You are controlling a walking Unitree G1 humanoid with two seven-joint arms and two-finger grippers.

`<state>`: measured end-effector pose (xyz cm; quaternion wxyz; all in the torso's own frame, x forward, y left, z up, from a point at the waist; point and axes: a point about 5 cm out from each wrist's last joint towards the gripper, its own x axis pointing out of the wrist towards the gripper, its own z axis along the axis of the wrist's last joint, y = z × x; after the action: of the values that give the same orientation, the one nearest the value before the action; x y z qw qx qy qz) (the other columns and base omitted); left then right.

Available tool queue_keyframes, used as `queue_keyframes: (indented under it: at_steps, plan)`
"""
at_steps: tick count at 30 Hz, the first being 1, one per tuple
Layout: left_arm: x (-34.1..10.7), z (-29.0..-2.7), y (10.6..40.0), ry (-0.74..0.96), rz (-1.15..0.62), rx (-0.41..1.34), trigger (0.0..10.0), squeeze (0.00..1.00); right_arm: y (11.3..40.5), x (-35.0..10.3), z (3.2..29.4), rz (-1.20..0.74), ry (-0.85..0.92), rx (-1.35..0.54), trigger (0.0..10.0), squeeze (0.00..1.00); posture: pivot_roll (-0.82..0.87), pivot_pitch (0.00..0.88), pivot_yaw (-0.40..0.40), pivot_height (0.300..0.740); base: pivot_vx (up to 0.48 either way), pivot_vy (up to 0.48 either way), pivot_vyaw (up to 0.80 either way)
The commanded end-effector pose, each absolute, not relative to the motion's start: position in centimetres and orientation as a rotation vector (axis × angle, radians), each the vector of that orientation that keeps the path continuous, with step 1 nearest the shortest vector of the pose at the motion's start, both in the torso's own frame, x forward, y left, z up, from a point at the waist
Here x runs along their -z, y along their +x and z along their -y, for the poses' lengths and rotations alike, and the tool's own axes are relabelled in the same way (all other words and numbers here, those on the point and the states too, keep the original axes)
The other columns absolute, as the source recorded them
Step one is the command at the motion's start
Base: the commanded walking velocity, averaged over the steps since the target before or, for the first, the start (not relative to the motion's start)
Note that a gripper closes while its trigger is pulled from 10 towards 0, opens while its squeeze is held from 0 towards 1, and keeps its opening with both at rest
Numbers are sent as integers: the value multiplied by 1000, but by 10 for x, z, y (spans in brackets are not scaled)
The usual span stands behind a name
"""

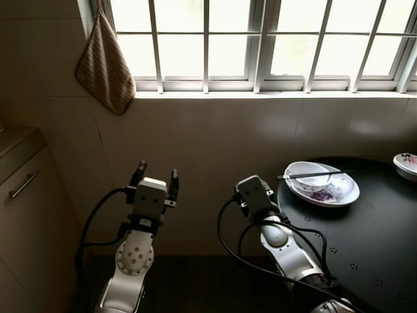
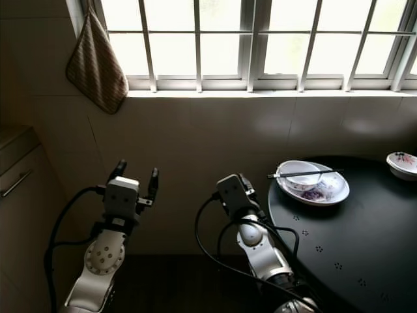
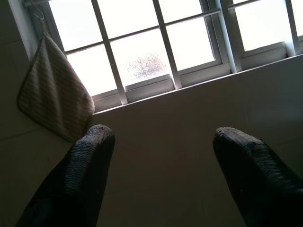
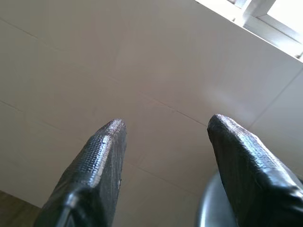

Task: Kitchen organization

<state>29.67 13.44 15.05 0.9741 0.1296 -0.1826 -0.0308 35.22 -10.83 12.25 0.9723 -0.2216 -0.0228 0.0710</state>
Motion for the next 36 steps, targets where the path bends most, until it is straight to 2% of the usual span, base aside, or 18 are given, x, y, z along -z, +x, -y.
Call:
queue_keyframes:
  at_steps: [1,5,24,36]
  plan:
    - [-154,-134,298,273,376,69,10000,0,354,-125,108,48,-424,-137,10000,0,29,0,-40,736,244,0,0]
    - [-154,-134,299,273,376,68,10000,0,354,-124,109,46,-425,-137,10000,0,29,0,-42,736,241,0,0]
    - [-154,-133,299,268,376,70,10000,0,353,-121,110,38,-440,-149,10000,0,24,0,-42,736,0,0,0]
    - [-155,-132,299,267,384,74,10000,0,352,-120,107,46,-484,-169,10000,0,24,0,-40,736,302,0,0]
